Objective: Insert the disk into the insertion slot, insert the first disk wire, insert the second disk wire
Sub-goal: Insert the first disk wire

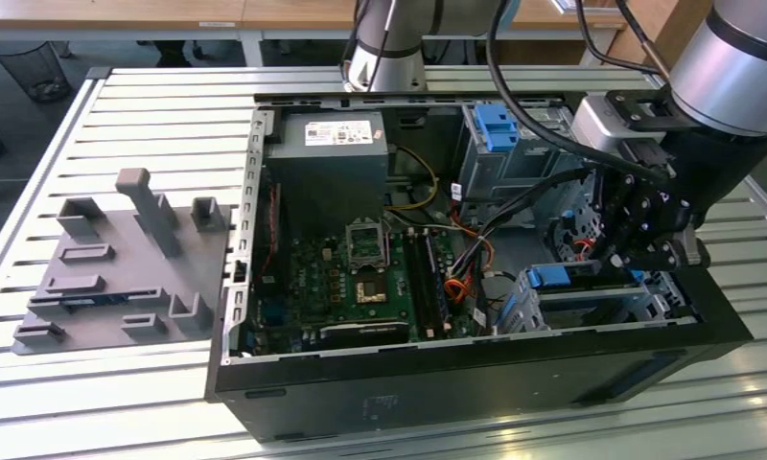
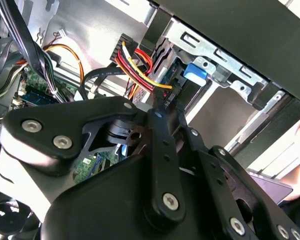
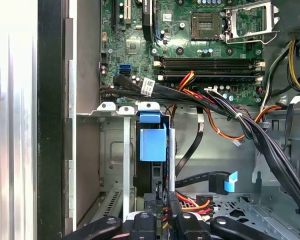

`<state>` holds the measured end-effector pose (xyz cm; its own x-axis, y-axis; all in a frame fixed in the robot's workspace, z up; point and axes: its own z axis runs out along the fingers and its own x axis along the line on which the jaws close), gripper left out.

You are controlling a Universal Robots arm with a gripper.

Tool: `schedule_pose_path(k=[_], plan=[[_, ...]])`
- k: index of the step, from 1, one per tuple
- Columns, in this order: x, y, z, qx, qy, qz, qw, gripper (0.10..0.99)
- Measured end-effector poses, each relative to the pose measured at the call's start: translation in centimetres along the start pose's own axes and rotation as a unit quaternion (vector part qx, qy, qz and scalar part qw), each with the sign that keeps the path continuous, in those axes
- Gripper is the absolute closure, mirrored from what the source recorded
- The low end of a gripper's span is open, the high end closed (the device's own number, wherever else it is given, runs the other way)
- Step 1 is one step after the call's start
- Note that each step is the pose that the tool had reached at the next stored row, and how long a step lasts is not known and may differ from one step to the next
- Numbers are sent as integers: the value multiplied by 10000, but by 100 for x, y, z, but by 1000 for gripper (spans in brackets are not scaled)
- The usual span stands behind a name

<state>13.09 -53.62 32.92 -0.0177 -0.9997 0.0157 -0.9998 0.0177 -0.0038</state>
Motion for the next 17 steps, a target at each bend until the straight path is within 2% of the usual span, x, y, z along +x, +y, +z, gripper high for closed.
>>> schedule_pose_path(k=[5, 17], plan=[[0, 0, -24, 0, 1, 0, 10000, 847], [3, 0, -145, -1, 0, 0, 10000, 847]])
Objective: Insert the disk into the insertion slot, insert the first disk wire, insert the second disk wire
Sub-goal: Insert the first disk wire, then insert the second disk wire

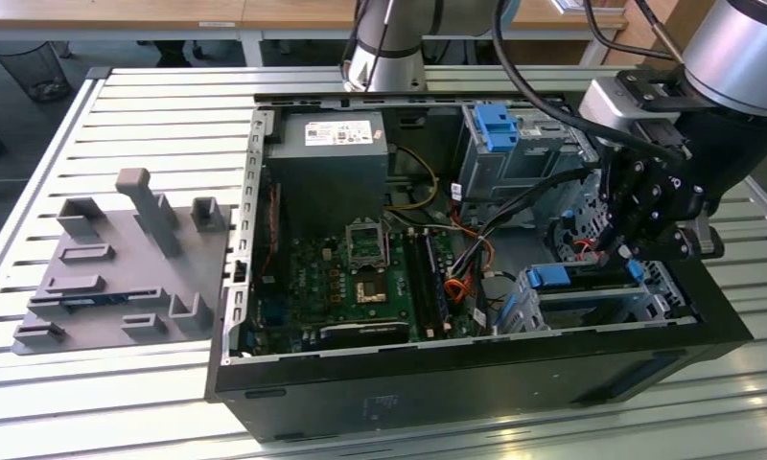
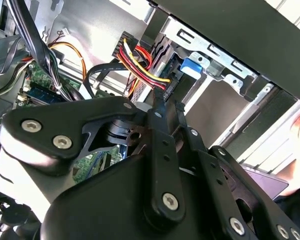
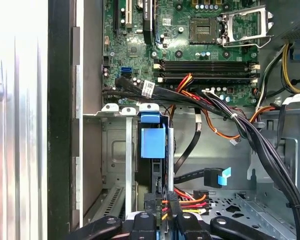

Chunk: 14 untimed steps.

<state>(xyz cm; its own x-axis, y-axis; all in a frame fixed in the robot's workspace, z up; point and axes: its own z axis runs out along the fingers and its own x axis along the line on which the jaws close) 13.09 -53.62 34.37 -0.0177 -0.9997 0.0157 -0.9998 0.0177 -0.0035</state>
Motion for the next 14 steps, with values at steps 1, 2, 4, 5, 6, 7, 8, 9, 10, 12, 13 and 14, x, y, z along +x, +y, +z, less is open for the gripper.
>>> schedule_pose_path(k=[1, 2, 4, 5, 6, 7, 8, 9, 10, 12, 13, 14], plan=[[0, 0, -5, 0, 0, 0, 10000, 847], [0, 0, -9, 0, 0, 0, 10000, 863], [0, 0, -16, 0, 0, 0, 10000, 925], [0, 0, -17, 0, -1, 0, 10000, 980], [0, 0, -17, 0, -1, 0, 10000, 980], [0, 0, -17, 0, -1, 0, 10000, 980], [0, 0, -19, 0, 0, 0, 10000, 980], [0, 0, -19, 0, 0, 0, 10000, 980], [0, 0, -19, 0, 0, 0, 10000, 980], [0, 3, -19, 0, 0, 0, 10000, 980], [0, 3, -19, 0, 0, 0, 10000, 980], [0, 3, -18, 0, 0, 0, 10000, 980]])
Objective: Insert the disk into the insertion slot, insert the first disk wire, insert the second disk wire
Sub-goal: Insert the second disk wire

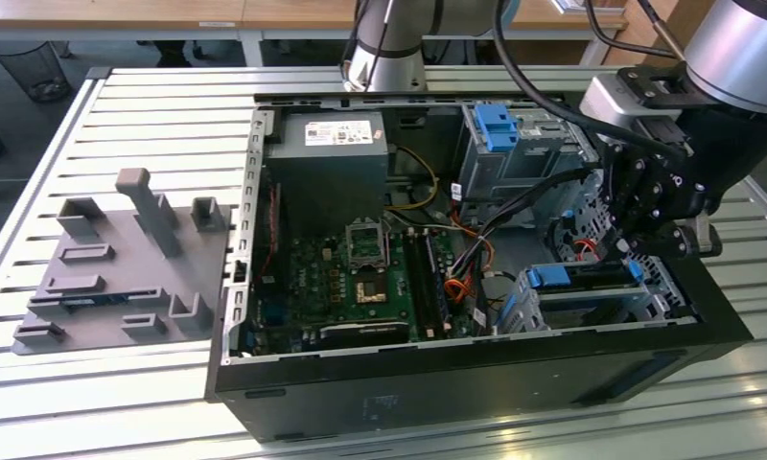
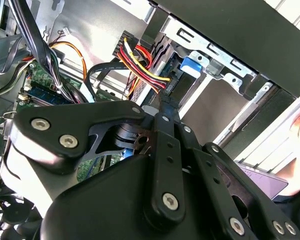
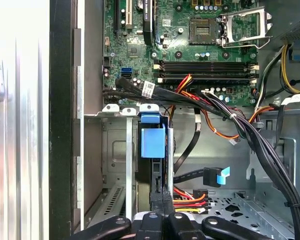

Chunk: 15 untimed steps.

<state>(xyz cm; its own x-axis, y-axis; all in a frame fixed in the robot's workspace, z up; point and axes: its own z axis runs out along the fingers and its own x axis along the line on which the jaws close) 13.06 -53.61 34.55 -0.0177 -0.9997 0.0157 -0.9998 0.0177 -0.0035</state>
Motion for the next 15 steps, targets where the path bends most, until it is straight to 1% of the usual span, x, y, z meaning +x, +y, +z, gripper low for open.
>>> schedule_pose_path(k=[5, 9, 12, 15], plan=[[0, 3, -4, 0, 0, 0, 10000, 980], [0, 8, -22, 0, 1, 0, 10000, 980], [1, 9, -77, 0, 0, 0, 10000, 980], [2, 9, -149, -6, 1, 0, 10000, 980]])
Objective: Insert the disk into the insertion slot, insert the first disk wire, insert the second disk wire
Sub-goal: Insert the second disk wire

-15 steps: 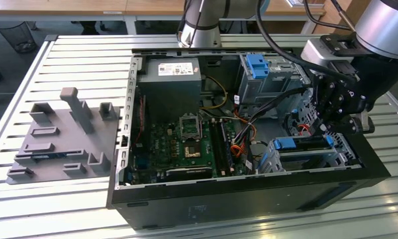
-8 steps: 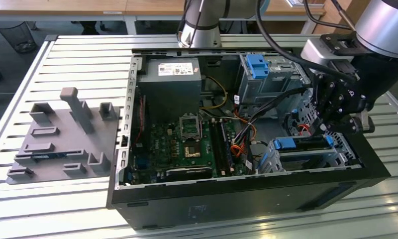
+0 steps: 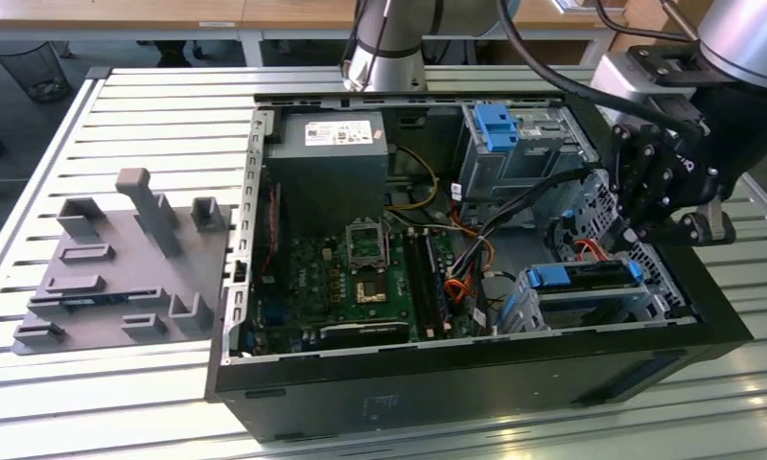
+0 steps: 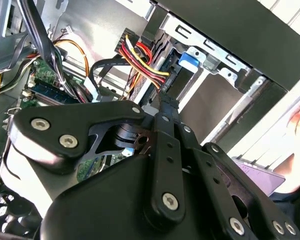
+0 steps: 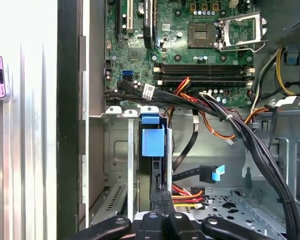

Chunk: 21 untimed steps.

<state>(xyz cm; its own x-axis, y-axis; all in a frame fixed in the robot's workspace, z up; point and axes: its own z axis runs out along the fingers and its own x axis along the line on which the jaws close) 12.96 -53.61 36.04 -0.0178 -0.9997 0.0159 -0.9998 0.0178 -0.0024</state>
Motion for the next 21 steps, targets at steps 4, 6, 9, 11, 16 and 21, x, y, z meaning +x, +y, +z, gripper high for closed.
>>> schedule_pose_path(k=[4, 6, 9, 11, 16, 21], plan=[[-2, 63, -10, -1, -1, 0, 10000, 980], [-1, 127, -9, -1, -5, 0, 10000, 980], [-9, 205, -8, -1, -6, 0, 10000, 980], [-34, 236, -8, -1, -6, 0, 10000, 980], [-150, 285, -11, -1, -5, -1, 10000, 980], [-281, 312, -11, 0, 52, -1, 10000, 980]])
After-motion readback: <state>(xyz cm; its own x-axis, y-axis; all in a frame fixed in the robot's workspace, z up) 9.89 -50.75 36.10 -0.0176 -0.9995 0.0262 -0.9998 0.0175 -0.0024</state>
